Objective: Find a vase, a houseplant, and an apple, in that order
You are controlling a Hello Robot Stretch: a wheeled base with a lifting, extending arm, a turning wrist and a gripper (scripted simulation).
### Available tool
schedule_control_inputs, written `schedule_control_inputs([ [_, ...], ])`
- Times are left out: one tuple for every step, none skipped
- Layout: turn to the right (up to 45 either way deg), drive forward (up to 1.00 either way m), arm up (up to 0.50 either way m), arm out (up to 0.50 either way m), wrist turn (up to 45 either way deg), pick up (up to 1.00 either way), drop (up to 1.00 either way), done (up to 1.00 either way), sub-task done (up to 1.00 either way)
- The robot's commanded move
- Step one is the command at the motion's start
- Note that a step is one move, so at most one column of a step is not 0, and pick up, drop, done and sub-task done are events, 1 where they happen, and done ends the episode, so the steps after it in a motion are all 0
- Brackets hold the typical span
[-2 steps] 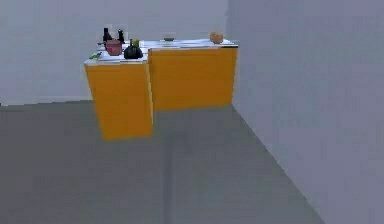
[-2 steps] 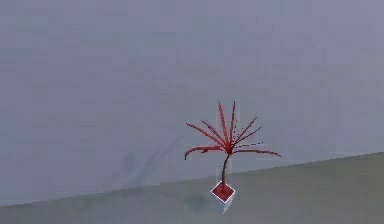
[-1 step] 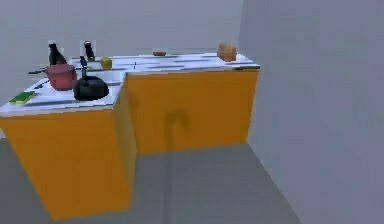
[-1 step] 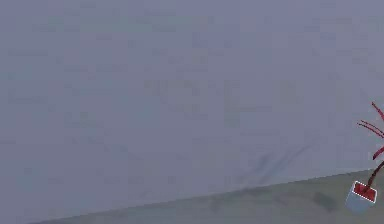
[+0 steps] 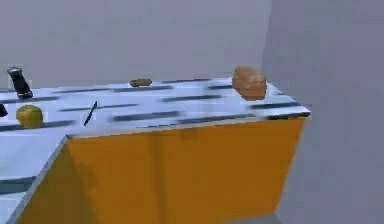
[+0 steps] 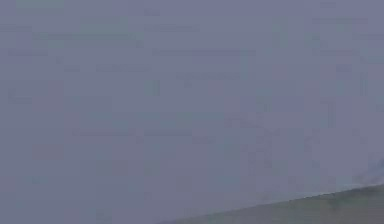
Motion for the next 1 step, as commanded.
schedule_control_inputs([
  [-39.0, 0.00, 0.00, 0.00, 0.0, 0.00, 0.00, 0.00, 0.00],
])
